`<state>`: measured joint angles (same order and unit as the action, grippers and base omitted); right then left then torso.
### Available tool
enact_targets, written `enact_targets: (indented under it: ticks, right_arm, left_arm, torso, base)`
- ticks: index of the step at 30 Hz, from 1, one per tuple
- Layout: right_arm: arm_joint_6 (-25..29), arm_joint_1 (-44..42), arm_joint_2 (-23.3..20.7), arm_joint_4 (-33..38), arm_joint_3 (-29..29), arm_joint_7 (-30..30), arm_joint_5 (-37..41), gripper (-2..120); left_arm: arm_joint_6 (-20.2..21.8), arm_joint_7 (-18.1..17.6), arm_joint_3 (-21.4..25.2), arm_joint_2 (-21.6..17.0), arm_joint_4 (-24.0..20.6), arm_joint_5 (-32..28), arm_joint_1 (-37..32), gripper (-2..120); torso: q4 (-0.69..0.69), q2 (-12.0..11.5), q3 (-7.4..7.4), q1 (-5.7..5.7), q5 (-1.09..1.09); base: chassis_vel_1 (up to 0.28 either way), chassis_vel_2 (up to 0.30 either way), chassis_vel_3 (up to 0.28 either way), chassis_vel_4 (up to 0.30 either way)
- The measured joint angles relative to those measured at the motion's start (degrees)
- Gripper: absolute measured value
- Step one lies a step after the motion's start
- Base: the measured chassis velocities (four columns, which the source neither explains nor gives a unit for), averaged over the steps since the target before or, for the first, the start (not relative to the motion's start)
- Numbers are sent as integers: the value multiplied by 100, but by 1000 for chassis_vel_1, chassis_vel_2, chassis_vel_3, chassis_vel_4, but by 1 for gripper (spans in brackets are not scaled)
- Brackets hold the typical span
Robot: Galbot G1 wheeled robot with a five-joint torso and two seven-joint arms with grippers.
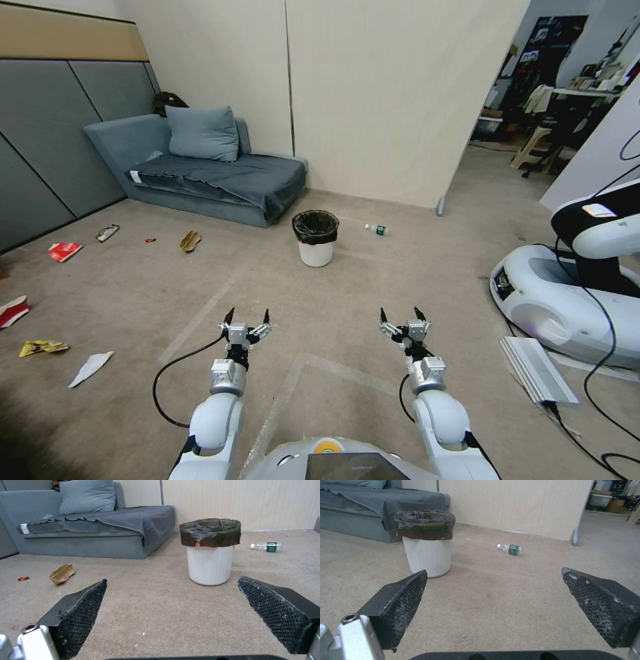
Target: Pick up the trash bin, then pick up the garbage from the floor and place it into the trash bin.
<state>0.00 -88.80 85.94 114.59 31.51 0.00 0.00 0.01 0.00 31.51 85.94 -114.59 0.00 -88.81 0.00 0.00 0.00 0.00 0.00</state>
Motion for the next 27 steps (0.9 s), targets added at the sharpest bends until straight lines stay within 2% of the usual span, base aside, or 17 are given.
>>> enact_targets:
  ticks: [9, 12, 19, 21, 23, 24, 27]
  right_arm:
    - [0, -12, 2, 12, -1, 1, -4, 100]
    - [15, -111, 27, 172, -9, 33, -81, 100]
    - [227, -869, 265, 1357, -138, 295, -722, 100]
    - [237, -905, 277, 1414, -144, 308, -751, 100]
    - [342, -1287, 398, 2014, -208, 440, -1077, 100]
    - [342, -1287, 398, 2014, -208, 440, -1077, 100]
    - [435, -1623, 505, 2537, -261, 558, -1360, 100]
  left_arm:
    - [9, -4, -1, -1, -13, 2, -5, 100]
    - [122, -77, -15, -15, -175, 43, -50, 100]
    - [890, -612, -127, -113, -1293, 360, -381, 100]
    - [926, -637, -132, -118, -1346, 375, -396, 100]
    - [1302, -896, -183, -166, -1893, 529, -558, 100]
    - [1302, -896, -183, -166, -1893, 529, -558, 100]
    - [1638, -1130, -231, -207, -2382, 666, -702, 100]
  torso:
    - [0, 0, 0, 0, 0]
    - [1, 0, 0, 0, 0]
    - [0, 0, 0, 0, 0]
    - [0, 0, 0, 0, 0]
    - [0, 0, 0, 0, 0]
    - [0, 0, 0, 0, 0]
    - [0, 0, -1, 0, 0]
  base:
    - [0, 0, 0, 0]
    - [0, 0, 0, 0]
    - [0, 0, 0, 0]
    - [0, 0, 0, 0]
    - [0, 0, 0, 0]
    - [0, 0, 0, 0]
    - [0, 0, 0, 0]
